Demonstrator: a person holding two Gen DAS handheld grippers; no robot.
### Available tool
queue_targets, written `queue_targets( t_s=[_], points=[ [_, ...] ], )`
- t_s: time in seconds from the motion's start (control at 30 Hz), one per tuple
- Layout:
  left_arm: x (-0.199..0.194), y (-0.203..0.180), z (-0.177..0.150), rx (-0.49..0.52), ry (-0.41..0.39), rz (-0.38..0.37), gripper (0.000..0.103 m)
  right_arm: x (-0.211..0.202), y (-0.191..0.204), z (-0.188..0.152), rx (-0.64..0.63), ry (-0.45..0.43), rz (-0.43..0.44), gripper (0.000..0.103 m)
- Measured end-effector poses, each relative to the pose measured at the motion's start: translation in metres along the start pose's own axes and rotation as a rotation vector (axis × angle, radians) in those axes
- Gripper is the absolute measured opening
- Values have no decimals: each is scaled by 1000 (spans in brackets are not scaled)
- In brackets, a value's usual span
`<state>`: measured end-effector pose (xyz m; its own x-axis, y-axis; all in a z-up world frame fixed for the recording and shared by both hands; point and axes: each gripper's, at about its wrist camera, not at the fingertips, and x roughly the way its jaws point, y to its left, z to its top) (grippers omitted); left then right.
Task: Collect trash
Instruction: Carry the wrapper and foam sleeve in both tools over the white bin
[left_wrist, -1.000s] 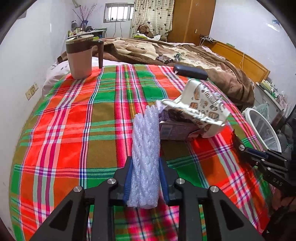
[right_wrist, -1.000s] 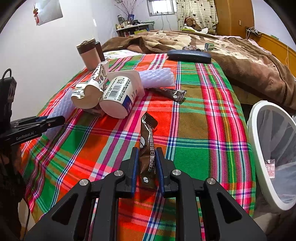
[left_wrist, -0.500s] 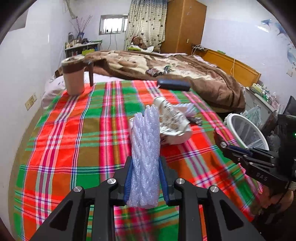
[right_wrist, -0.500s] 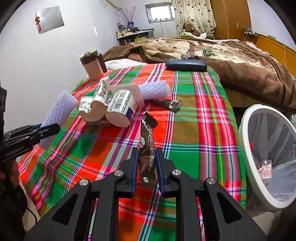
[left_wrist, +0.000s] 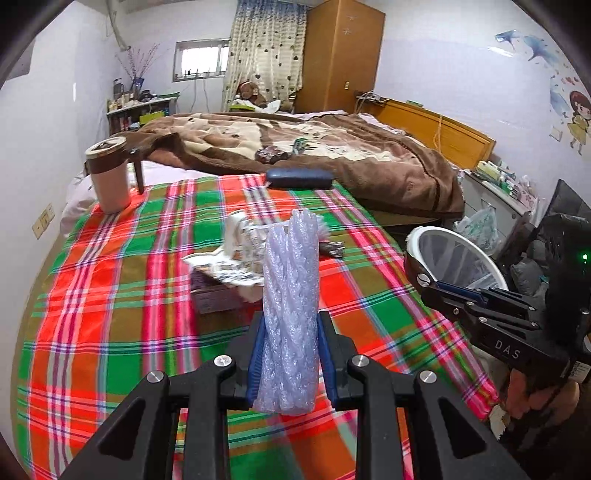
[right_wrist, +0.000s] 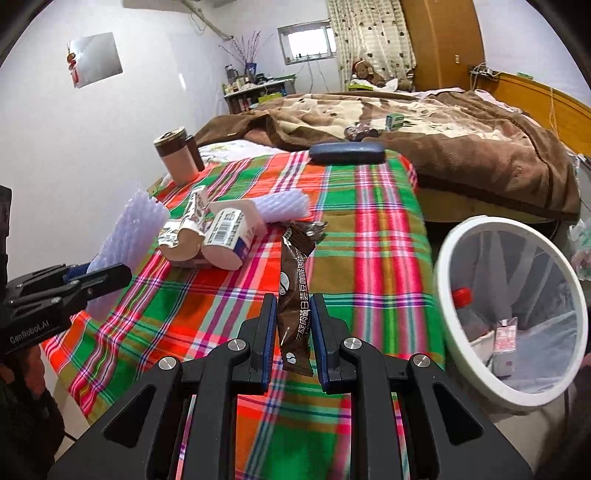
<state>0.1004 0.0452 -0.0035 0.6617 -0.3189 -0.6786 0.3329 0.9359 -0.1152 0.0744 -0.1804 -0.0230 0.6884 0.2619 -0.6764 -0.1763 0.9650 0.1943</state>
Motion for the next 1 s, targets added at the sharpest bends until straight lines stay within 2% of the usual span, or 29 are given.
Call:
queue_targets(
  t_s=[0.33, 1.0],
  points=[
    [7, -48, 11, 59, -15, -38, 27, -22, -29, 1, 45, -47, -38, 19],
    [54, -154, 36, 174, 12, -181, 27, -42, -102, 1, 172, -77, -174, 19]
  ],
)
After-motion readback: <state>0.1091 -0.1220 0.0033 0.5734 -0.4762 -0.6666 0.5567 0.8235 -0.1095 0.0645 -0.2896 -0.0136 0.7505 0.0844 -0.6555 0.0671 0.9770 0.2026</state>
